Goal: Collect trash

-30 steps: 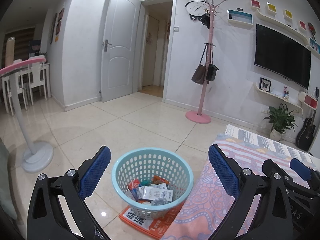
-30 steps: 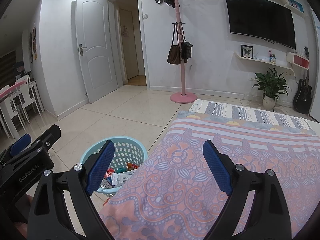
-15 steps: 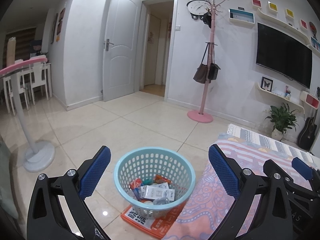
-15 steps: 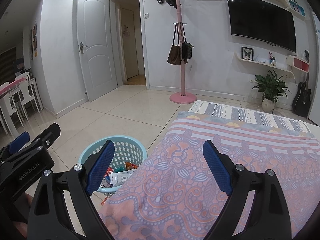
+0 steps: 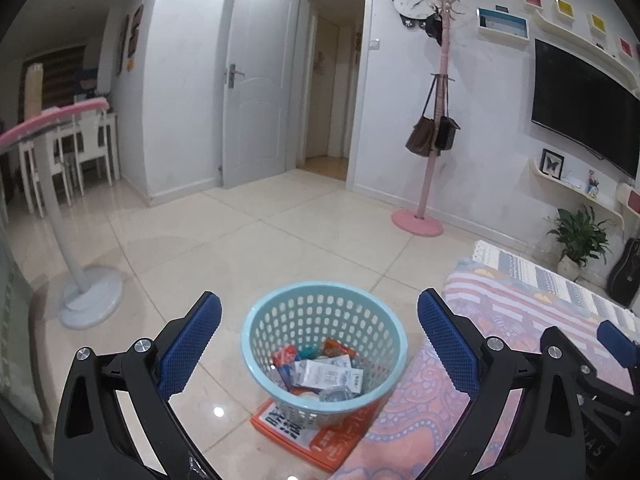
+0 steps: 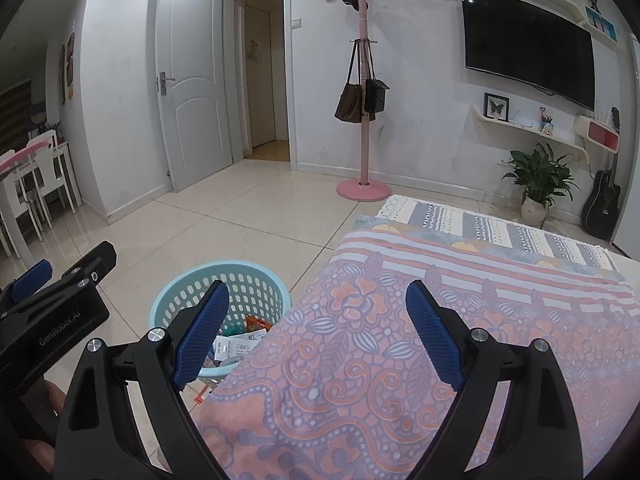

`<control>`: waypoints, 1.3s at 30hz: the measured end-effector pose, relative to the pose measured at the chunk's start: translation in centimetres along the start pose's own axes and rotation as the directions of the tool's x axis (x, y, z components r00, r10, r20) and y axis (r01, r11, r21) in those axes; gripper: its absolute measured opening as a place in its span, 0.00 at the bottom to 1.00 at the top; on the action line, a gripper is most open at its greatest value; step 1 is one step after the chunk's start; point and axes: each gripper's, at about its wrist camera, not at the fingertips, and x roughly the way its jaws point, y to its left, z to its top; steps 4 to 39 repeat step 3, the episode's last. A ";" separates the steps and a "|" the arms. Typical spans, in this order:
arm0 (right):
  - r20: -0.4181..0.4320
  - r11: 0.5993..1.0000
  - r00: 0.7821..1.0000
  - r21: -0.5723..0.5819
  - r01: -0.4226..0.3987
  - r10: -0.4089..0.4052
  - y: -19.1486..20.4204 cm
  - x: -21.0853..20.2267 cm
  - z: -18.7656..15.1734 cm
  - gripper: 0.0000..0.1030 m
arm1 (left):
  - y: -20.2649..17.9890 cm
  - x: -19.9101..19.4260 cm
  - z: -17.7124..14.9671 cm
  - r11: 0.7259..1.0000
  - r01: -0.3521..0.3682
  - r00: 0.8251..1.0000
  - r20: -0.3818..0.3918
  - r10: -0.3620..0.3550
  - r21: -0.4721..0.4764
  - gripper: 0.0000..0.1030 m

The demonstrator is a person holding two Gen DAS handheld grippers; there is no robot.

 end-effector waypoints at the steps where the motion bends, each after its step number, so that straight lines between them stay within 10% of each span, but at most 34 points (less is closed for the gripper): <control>1: -0.003 1.000 1.000 -0.005 0.004 -0.004 0.1 0.1 0.0 0.83 | 0.1 0.1 0.0 1.000 0.007 1.000 -0.004 -0.007 -0.003 0.93; 39: -0.003 1.000 1.000 -0.019 0.018 -0.018 0.3 0.1 -0.1 0.83 | 0.0 0.0 -0.1 1.000 0.004 1.000 0.003 -0.004 0.002 0.93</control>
